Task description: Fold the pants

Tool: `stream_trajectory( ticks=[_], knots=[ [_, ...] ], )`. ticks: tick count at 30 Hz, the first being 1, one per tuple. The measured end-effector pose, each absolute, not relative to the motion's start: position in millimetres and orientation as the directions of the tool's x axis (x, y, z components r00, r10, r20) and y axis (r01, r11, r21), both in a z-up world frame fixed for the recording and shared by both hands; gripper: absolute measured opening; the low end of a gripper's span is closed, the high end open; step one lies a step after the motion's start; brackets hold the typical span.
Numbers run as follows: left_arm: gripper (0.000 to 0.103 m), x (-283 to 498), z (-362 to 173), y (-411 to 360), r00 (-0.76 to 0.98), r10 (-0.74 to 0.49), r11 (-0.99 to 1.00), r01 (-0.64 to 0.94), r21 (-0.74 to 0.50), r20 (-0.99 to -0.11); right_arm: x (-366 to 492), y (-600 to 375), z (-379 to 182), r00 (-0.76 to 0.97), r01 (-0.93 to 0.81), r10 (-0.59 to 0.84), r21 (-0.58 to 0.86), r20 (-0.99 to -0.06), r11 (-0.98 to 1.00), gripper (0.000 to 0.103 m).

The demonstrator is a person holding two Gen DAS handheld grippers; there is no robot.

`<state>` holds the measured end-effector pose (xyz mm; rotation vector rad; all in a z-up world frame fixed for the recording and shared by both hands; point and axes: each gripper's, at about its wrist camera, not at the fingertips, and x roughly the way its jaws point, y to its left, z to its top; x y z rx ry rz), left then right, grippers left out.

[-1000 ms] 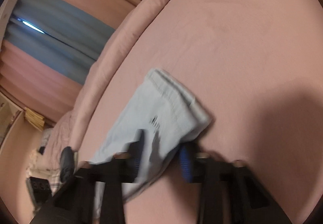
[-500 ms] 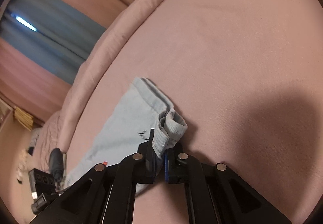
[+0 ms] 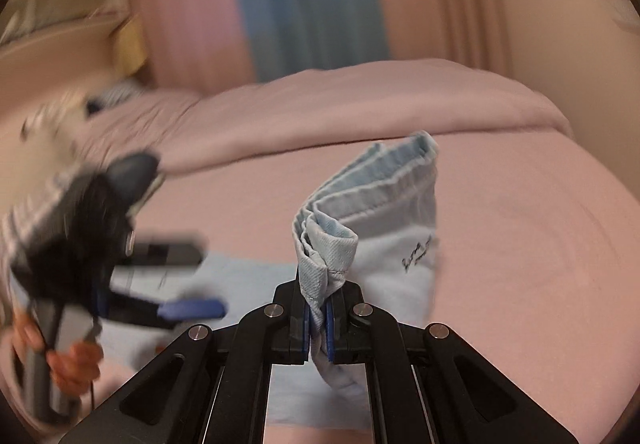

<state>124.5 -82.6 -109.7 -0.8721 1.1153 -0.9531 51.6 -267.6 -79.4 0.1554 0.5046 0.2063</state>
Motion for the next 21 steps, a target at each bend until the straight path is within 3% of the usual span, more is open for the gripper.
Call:
stream_trajectory(
  ticks=[6,8,9,10,13,21],
  knots=[
    [0.088,134,-131,-77,0.133,-0.934,0.343,0.089,-0.935,-0.331,50,-196,-95,0.804,-0.309,0.296,0.063,-0.516,0.949,0.004],
    [0.063,137,-137,-71,0.161,-0.918,0.378,0.073,-0.923,-0.363,51,-182,-102,0.788,-0.338,0.304,0.037,-0.535,0.940,0.004],
    [0.034,138,-139,-64,0.167,-0.910,0.395,0.074,-0.916,-0.379,49,-180,-106,0.785,-0.343,0.300,0.024,-0.542,0.939,0.004],
    [0.019,140,-140,-60,0.171,-0.906,0.403,0.071,-0.912,-0.387,47,-176,-106,0.782,-0.348,0.298,0.013,-0.548,0.937,0.004],
    [0.009,140,-132,-44,0.220,-0.881,0.449,0.103,-0.888,-0.419,47,-163,-106,0.781,-0.367,0.297,-0.020,-0.550,0.930,0.004],
    [0.007,131,-102,12,0.355,-0.776,0.606,0.192,-0.772,-0.521,42,-121,-105,0.774,-0.454,0.363,-0.055,-0.519,0.889,0.004]
  ],
)
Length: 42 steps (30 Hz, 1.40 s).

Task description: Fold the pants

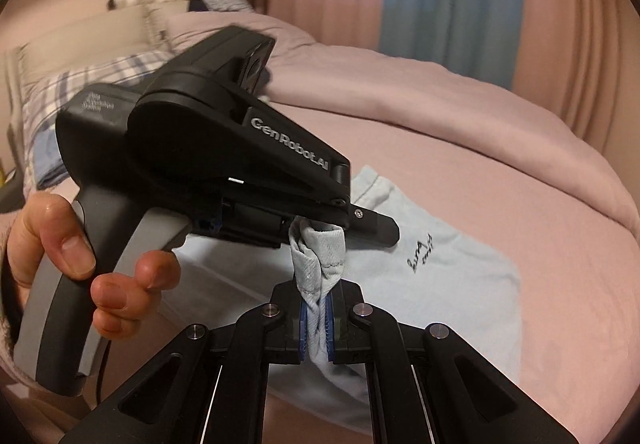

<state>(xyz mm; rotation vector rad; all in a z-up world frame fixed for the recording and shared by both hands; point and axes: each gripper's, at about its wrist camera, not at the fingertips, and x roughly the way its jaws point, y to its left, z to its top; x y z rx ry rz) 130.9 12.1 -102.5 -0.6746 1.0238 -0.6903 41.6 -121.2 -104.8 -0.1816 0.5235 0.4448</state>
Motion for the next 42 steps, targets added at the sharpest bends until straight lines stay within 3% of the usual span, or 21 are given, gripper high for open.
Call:
stream_trajectory(
  ticks=[8,9,10,11,13,14,16,21,24,29,30,31,34,37,42],
  knots=[
    [0.009,136,-129,34,0.378,-0.661,0.728,0.115,-0.676,-0.648,55,-82,-130,0.695,-0.538,0.412,-0.045,-0.589,0.842,0.004],
    [0.017,136,-133,36,0.376,-0.629,0.756,0.094,-0.647,-0.680,59,-79,-134,0.683,-0.539,0.401,-0.051,-0.610,0.841,0.004],
    [0.025,136,-137,39,0.377,-0.600,0.778,0.071,-0.624,-0.706,62,-78,-140,0.669,-0.538,0.390,-0.050,-0.633,0.842,0.011],
    [0.026,136,-139,45,0.381,-0.593,0.781,0.060,-0.621,-0.709,66,-79,-145,0.639,-0.543,0.392,-0.027,-0.662,0.840,0.023],
    [0.034,135,-134,51,0.397,-0.581,0.786,0.047,-0.617,-0.710,67,-89,-150,0.578,-0.552,0.433,0.059,-0.691,0.832,0.037],
    [0.037,134,-129,55,0.413,-0.565,0.797,0.050,-0.601,-0.715,64,-96,-146,0.569,-0.563,0.463,0.089,-0.680,0.822,0.039],
    [0.047,130,-114,59,0.460,-0.511,0.835,0.064,-0.547,-0.726,57,-112,-133,0.564,-0.574,0.503,0.126,-0.655,0.809,0.039],
    [0.047,123,-93,53,0.496,-0.536,0.830,0.161,-0.535,-0.683,52,-199,-85,0.631,-0.499,0.553,0.261,-0.544,0.827,0.039],
    [0.047,122,-92,15,0.446,-0.590,0.805,0.257,-0.535,-0.673,83,-236,-84,0.679,-0.356,0.386,0.180,-0.625,0.917,0.038],
    [0.045,124,-128,-16,0.355,-0.529,0.848,0.261,-0.461,-0.771,159,-264,-122,0.584,-0.249,0.297,0.181,-0.756,0.951,0.026],
    [0.038,123,-142,-17,0.328,-0.485,0.873,0.243,-0.424,-0.811,172,-265,-134,0.544,-0.239,0.282,0.176,-0.791,0.955,0.023],
    [0.030,121,-148,-14,0.339,-0.479,0.876,0.247,-0.415,-0.810,177,-265,-147,0.512,-0.235,0.257,0.154,-0.820,0.960,0.013],
    [0.027,112,-149,5,0.342,-0.504,0.862,0.251,-0.440,-0.793,176,-272,-147,0.538,-0.250,0.256,0.138,-0.803,0.958,0.006],
    [0.027,112,-152,16,0.327,-0.515,0.856,0.242,-0.456,-0.792,158,-273,-131,0.575,-0.217,0.235,0.130,-0.784,0.967,0.007],
    [0.027,114,-155,4,0.334,-0.502,0.863,0.254,-0.437,-0.797,80,-260,-107,0.640,-0.370,0.354,0.130,-0.682,0.920,0.007]
  ],
)
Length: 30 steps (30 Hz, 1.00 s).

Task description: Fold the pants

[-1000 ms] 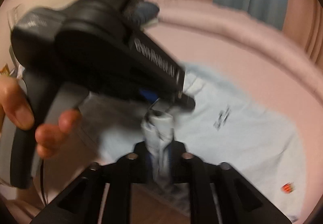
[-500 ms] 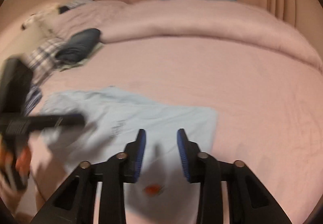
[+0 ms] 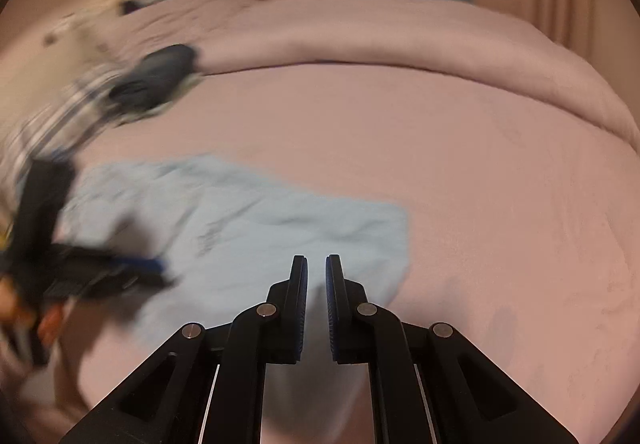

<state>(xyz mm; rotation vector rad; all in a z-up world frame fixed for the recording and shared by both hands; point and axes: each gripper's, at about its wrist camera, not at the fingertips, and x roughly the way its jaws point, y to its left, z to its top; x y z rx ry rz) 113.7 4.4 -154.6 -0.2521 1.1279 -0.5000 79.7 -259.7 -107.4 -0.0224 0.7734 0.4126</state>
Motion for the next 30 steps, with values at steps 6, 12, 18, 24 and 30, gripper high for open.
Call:
stream_trajectory(
  ticks=[6,12,18,24,30],
  knots=[
    [0.027,108,-156,3,0.344,-0.516,0.854,0.275,-0.441,-0.785,26,-254,-157,0.607,-0.386,0.283,0.035,-0.743,0.922,0.007],
    [0.035,94,-149,8,0.343,-0.521,0.852,0.268,-0.450,-0.782,27,-248,-132,0.596,-0.379,0.319,0.092,-0.737,0.921,0.007],
    [0.044,71,-141,43,0.395,-0.580,0.812,0.214,-0.543,-0.712,27,-243,-153,0.587,-0.356,0.270,0.056,-0.763,0.933,0.015],
    [0.059,29,-119,113,0.509,-0.557,0.796,0.100,-0.597,-0.657,28,-237,-128,0.591,-0.363,0.362,0.163,-0.721,0.917,0.033],
    [0.065,-4,-132,181,0.599,-0.494,0.722,-0.120,-0.681,-0.630,44,-187,-129,0.570,-0.440,0.425,0.176,-0.704,0.881,0.036]
  ],
)
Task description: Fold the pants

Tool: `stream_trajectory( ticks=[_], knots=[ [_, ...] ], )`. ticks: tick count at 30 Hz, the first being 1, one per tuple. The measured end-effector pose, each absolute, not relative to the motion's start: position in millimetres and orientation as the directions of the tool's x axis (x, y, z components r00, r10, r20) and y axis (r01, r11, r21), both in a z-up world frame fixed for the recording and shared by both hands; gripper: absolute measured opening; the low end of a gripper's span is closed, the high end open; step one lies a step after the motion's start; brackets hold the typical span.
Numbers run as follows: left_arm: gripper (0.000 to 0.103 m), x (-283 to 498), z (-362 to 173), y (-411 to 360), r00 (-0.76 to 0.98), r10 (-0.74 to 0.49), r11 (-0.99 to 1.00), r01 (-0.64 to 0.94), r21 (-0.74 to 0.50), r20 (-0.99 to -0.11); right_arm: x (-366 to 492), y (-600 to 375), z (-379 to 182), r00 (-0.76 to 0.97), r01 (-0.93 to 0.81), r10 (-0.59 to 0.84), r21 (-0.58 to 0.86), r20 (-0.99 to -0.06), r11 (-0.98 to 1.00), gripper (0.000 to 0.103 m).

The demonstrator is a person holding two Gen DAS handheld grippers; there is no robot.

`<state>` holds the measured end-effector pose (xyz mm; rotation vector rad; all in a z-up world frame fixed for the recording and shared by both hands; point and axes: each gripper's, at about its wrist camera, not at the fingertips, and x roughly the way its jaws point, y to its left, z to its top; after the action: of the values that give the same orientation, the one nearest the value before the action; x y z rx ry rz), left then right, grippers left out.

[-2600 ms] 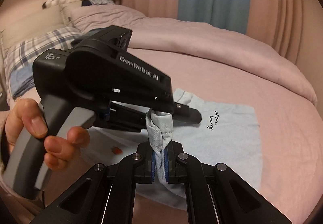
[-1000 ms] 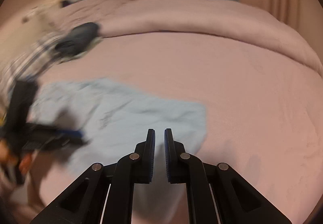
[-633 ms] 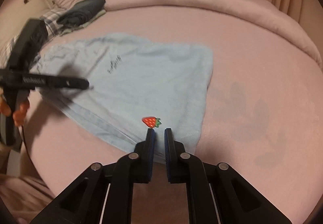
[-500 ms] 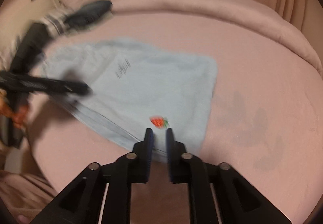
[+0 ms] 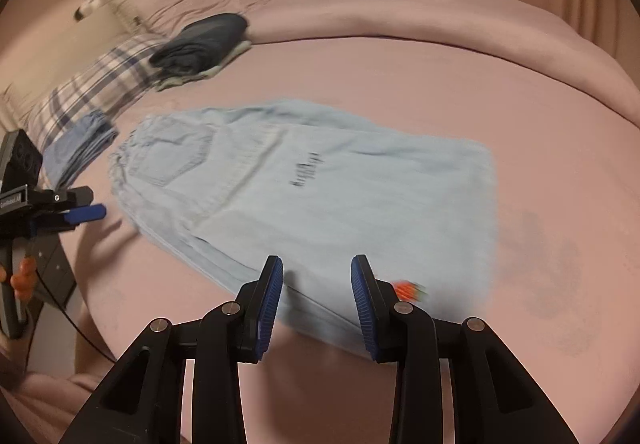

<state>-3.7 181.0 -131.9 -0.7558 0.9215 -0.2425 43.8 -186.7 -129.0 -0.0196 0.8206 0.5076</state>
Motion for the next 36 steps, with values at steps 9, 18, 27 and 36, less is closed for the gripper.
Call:
stream_trajectory(
  ticks=[9,18,27,36],
  knots=[
    [0.065,16,-175,219,0.694,-0.472,0.440,-0.348,-0.827,-0.544,41,-134,-120,0.527,-0.545,0.506,0.185,-0.683,0.818,0.036],
    [0.066,63,-169,243,0.759,-0.419,0.364,-0.362,-0.858,-0.498,49,-115,-116,0.511,-0.552,0.509,0.189,-0.692,0.812,0.036],
    [0.024,60,-154,244,0.727,-0.367,0.532,-0.348,-0.772,-0.580,113,-66,-109,0.503,-0.536,0.495,0.193,-0.709,0.822,0.035],
    [0.022,61,-109,219,0.766,-0.323,0.753,-0.148,-0.641,-0.556,195,-20,-147,0.427,-0.446,0.383,0.177,-0.819,0.877,0.017]
  ],
)
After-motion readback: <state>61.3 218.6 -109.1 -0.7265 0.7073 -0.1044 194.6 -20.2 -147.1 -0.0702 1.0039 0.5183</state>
